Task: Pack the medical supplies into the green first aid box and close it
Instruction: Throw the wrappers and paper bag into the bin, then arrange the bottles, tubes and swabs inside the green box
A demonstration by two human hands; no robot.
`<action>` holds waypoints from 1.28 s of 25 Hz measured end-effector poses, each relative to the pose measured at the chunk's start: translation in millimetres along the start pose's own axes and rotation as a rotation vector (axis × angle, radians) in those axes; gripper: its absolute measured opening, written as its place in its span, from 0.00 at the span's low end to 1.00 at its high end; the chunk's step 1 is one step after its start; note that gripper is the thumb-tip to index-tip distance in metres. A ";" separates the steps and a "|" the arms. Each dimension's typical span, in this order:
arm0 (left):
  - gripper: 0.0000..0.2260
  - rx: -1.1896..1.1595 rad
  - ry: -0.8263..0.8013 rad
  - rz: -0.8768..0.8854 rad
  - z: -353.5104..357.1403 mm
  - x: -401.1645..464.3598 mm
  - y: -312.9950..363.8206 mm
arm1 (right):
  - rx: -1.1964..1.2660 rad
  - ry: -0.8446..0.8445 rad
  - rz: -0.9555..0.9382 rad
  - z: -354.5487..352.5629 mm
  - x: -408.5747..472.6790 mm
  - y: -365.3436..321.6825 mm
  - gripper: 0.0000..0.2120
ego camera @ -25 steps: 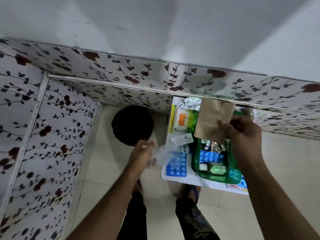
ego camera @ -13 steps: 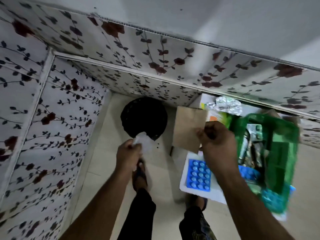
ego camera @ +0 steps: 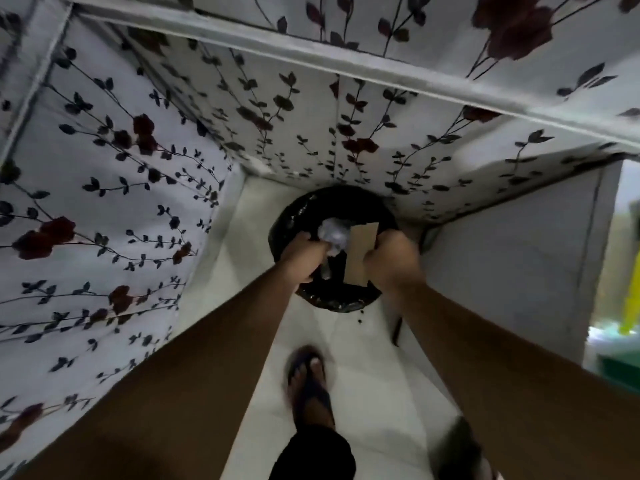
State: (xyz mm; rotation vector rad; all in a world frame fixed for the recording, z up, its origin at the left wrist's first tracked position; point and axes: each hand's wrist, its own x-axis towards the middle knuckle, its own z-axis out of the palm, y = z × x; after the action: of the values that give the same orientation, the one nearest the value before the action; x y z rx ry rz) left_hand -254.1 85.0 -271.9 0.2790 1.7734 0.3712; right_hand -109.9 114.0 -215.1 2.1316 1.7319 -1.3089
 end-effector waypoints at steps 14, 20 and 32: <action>0.07 -0.027 0.169 0.207 0.1 -202.0 28.6 | 0.085 0.119 -0.121 -133.8 -168.3 -0.5 0.19; 0.04 0.205 0.093 0.493 111.0 -316.3 62.3 | 0.361 0.390 -0.243 -284.9 -257.1 94.7 0.05; 0.21 0.905 0.201 0.733 188.5 -301.9 41.6 | 0.247 0.403 0.251 -343.6 -197.7 316.1 0.19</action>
State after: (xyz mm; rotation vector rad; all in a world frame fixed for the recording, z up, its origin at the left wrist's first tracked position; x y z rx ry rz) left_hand -1.6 26.9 -24.3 1.5982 1.8929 0.0727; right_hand 345.5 46.6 -2.6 2.8065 1.4042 -1.1341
